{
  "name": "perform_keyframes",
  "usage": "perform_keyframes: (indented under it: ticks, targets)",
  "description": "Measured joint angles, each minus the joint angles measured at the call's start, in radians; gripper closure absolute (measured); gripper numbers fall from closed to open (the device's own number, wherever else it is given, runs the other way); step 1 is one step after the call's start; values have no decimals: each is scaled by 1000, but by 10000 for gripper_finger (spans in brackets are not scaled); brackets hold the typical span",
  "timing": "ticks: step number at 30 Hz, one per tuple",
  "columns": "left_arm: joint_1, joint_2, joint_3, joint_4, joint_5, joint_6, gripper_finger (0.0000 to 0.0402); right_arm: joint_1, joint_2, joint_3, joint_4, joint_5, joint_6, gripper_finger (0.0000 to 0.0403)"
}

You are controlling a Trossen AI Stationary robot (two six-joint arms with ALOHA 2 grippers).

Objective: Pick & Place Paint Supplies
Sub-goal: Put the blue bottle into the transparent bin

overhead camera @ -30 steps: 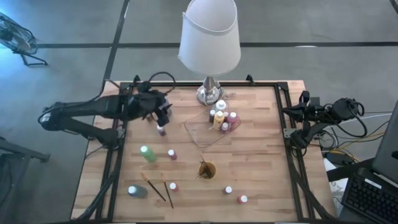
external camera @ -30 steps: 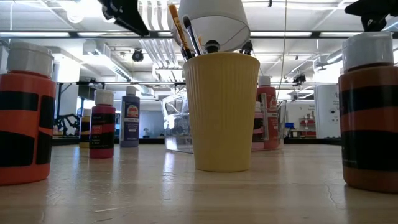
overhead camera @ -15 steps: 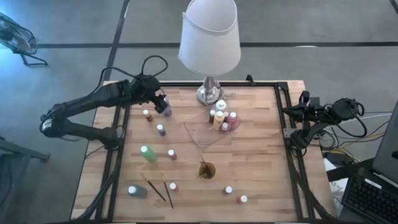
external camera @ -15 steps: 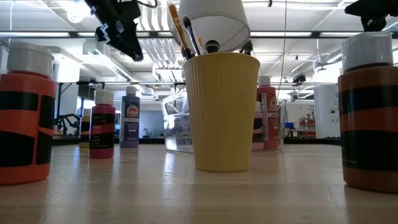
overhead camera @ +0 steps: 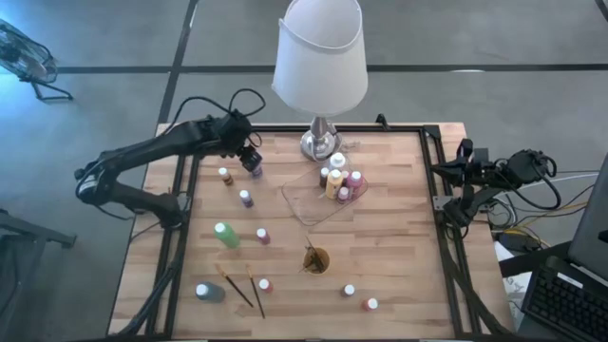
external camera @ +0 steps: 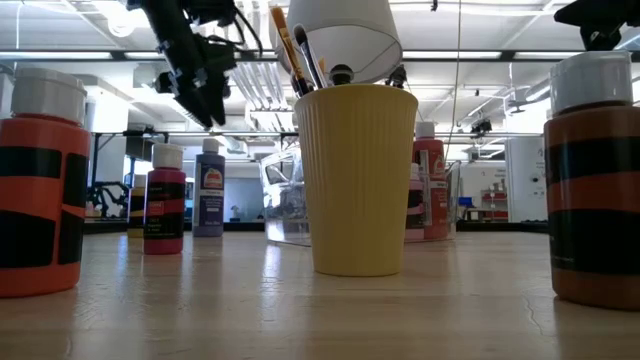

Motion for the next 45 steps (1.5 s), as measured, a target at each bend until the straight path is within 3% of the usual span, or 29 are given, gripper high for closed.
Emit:
perform_keyframes:
  ticks: [38,45]
  targets:
    - [24,157,2,-35,10,-28,184,0,0,0,0,0,0,394]
    - [25,157,2,-44,20,-24,213,0,0,0,0,0,0,394]
